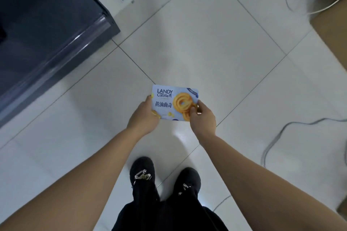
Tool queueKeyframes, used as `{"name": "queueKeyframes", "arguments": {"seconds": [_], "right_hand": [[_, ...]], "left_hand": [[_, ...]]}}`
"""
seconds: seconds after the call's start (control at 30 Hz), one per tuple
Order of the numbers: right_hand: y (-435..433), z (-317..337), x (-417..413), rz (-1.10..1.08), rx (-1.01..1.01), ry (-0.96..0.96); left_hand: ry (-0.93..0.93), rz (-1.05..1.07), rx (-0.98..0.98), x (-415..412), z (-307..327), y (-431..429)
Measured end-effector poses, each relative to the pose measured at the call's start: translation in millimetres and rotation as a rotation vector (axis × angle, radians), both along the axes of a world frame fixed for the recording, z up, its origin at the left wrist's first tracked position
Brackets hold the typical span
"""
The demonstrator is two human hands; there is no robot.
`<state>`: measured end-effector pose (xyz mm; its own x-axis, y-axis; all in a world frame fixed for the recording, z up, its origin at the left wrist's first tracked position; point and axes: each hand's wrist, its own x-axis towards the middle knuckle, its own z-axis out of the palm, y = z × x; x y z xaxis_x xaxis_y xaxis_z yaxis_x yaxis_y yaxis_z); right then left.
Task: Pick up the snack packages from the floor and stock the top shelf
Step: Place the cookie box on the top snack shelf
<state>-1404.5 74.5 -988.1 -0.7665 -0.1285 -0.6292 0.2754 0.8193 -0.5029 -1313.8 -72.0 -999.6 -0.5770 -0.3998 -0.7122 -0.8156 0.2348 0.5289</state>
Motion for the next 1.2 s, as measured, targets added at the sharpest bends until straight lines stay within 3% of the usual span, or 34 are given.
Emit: {"name": "queueKeyframes", "arguments": {"seconds": [0.37,0.67,0.97,1.2], "right_hand": [[-49,223,30,0.215,-0.047,0.154],[-88,369,85,0.515,-0.232,0.25],[-120,486,206,0.864,-0.443,0.26],[-138,548,344,1.096,-0.57,0.258]], "left_hand": [[0.079,0.266,-0.056,67,235,-24],[0.171,0.621,-0.264,150,388,-18],[0.277,1.062,-0.448,288,497,16],[0.224,1.299,-0.601,427,563,38]]}}
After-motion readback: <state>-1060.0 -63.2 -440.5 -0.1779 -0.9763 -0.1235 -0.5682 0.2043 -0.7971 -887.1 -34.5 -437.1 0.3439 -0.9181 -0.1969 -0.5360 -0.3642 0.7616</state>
